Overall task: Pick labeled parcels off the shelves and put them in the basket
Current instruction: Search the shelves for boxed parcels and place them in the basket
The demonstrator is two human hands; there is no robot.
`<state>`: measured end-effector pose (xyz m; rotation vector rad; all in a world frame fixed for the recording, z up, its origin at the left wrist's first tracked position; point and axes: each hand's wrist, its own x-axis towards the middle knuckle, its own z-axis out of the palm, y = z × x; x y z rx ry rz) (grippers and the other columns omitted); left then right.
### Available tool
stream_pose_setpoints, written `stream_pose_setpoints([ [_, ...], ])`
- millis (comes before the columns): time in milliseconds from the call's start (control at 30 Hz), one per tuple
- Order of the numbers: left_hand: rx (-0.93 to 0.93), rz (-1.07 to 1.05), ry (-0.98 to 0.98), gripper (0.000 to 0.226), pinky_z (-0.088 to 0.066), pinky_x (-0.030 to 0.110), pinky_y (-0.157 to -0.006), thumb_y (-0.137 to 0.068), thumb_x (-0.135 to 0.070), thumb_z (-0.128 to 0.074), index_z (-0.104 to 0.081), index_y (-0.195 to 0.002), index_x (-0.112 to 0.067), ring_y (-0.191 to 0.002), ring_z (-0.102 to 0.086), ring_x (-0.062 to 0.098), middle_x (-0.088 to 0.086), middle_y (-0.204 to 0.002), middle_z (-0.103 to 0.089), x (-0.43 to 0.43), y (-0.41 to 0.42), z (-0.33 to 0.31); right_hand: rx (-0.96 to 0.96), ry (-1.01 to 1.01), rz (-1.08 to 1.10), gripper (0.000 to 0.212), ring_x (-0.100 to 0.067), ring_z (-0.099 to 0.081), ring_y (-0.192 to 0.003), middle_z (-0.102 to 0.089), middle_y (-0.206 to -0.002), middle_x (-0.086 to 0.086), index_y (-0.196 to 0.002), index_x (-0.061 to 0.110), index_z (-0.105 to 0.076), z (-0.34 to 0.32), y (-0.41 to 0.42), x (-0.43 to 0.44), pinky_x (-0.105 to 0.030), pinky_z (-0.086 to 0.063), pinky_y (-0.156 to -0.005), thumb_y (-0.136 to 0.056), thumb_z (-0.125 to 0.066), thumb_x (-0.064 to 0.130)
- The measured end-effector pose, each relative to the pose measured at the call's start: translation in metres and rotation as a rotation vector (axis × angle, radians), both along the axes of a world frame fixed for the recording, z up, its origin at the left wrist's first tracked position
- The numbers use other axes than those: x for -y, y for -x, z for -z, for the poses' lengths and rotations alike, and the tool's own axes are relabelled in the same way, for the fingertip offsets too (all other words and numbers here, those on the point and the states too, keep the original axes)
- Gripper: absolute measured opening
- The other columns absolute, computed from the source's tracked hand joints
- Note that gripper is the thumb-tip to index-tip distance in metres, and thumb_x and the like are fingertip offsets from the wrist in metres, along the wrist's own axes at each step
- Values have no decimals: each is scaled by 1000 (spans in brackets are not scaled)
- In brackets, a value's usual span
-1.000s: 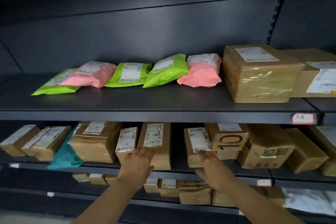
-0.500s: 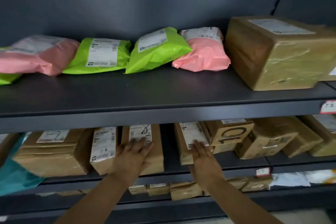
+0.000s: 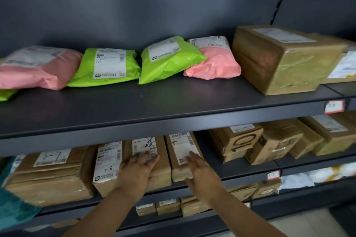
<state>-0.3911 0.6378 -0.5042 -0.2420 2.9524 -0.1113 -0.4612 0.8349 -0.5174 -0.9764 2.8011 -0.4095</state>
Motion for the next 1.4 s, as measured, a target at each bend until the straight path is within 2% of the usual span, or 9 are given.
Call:
stream_pose_setpoints([
  [133,38,-7,-3,67,-20,44,-113,-95,-53,-37,-6,-150,-33,-144,-10,22,-5,-159,-5,-4,0,-6,-268,359,288,47,-26,-55,-108,-51,-121,-9,-128,10,-51,-16,4,-35,-36,-51,-88,-85,-67,18],
  [233,32,36,-16,66,-23,46,-112,-96,-50,-35,-7,-151,-27,-145,-6,20,-5,-158,-6,-13,3,-11,-383,439,461,46,-31,-55,-90,-50,-104,-13,-112,8,-53,-32,18,-64,-39,-54,-67,-74,-78,15],
  [333,16,111,-28,62,-17,46,-114,-98,-45,-36,-9,-151,-26,-145,-7,18,-5,-157,-10,-27,10,-13,-379,343,543,70,-40,-45,-108,-43,-121,-22,-132,11,-45,-41,40,-82,-47,-45,-86,-73,-78,30],
  [433,12,158,-15,62,-20,46,-114,-97,-44,-38,-11,-150,-29,-143,-12,20,-4,-156,-13,-39,18,-10,-290,222,577,90,-42,-16,-137,-15,-150,-22,-146,23,-27,-49,56,-85,-52,-23,-109,-74,-69,55],
  [567,37,190,-7,57,-24,45,-111,-97,-41,-39,-16,-149,-32,-141,-16,19,-6,-155,-15,-49,24,-1,-161,178,606,96,-35,4,-143,5,-156,-14,-149,30,-17,-50,69,-88,-48,-9,-115,-72,-60,69],
  [933,20,146,-63,50,-27,30,-111,-99,-32,-38,-25,-148,-33,-138,-18,15,-13,-151,-26,-56,37,2,-73,395,669,75,-36,-12,-138,-4,-150,-17,-124,20,-33,-35,80,-83,-44,-29,-107,-67,-73,50],
  [1067,42,110,-109,48,-22,23,-112,-99,-38,-35,-29,-146,-33,-138,-19,15,-14,-151,-28,-56,42,1,-167,542,596,85,-38,-21,-134,-17,-146,-21,-123,10,-43,-32,64,-86,-41,-31,-105,-56,-84,41],
  [1200,-1,35,-199,48,-24,29,-112,-99,-46,-30,-31,-145,-32,-136,-30,13,-11,-150,-32,-60,43,-9,-219,671,430,90,-34,-31,-127,-25,-140,-16,-121,19,-45,-20,36,-90,-39,-38,-95,-46,-80,55],
  [1400,-89,-154,-679,60,-36,30,-106,-95,-56,-30,-21,-148,-30,-129,-44,16,-2,-143,-46,-82,31,-17,-164,691,346,91,-22,-26,-128,-21,-140,-4,-124,30,-41,-1,-1,-81,-35,-37,-103,-46,-73,64],
])
